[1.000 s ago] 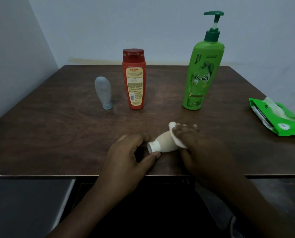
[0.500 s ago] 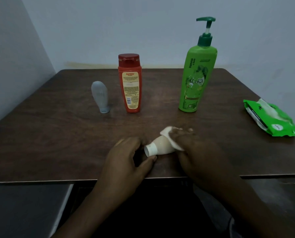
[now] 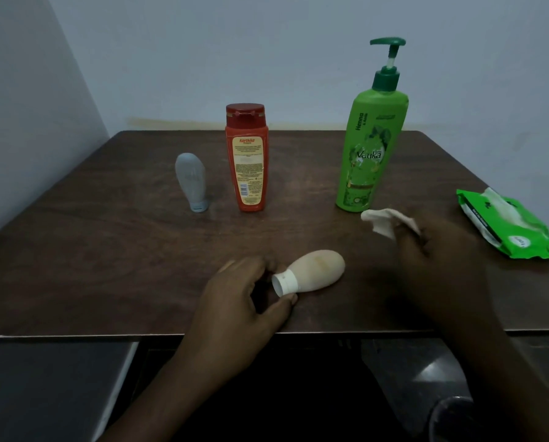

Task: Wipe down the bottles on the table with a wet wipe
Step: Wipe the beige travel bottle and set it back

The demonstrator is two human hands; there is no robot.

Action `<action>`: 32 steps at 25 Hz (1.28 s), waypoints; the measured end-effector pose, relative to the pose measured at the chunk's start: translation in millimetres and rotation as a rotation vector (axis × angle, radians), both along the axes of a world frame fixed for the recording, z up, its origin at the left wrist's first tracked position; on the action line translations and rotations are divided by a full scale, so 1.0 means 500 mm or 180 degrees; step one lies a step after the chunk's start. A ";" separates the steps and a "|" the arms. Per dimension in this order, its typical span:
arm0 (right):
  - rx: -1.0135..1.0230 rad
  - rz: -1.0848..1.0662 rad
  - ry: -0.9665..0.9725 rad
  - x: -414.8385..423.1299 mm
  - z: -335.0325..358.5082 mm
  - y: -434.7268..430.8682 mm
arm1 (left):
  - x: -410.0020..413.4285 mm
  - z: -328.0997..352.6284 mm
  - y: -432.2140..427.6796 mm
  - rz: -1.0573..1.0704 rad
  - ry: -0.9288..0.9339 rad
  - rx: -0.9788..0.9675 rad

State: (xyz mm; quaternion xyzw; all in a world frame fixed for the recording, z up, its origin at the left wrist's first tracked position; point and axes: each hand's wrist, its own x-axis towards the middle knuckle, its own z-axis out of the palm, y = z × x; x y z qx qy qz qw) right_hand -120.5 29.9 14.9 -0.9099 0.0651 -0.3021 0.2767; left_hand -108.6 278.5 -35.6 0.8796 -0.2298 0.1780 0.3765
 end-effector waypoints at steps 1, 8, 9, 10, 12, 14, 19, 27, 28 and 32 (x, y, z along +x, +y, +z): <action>-0.0043 0.0108 0.0063 0.000 -0.008 0.006 | 0.000 -0.001 0.000 0.0015 0.0002 0.0016; 0.1482 0.1328 0.0613 0.012 -0.040 0.036 | 0.003 -0.007 -0.006 0.0061 -0.0068 0.0055; 0.0804 0.1116 0.0399 0.019 -0.050 0.034 | 0.003 -0.008 -0.006 0.0070 -0.0064 0.0061; 0.0395 0.1048 0.0278 0.026 -0.057 0.032 | 0.003 -0.007 -0.006 0.0068 -0.0068 0.0064; 0.0110 0.0946 0.0177 0.036 -0.068 0.030 | 0.002 -0.006 -0.005 0.0049 -0.0058 0.0066; -0.0038 0.0761 -0.0020 0.042 -0.073 0.030 | 0.001 -0.005 -0.003 0.0038 -0.0030 0.0081; -0.0681 0.1304 0.0180 0.025 -0.070 0.024 | 0.002 -0.005 -0.002 0.0010 -0.0007 0.0084; -0.1470 0.1486 0.0434 0.000 -0.059 0.019 | 0.001 -0.001 -0.003 -0.0031 -0.0124 0.0098; -0.1479 0.1507 0.0389 0.004 -0.066 0.017 | 0.001 -0.002 -0.004 -0.0051 -0.0151 0.0114; -0.1509 0.1448 -0.0081 0.022 -0.086 0.001 | 0.002 -0.003 -0.004 -0.0090 -0.0181 0.0155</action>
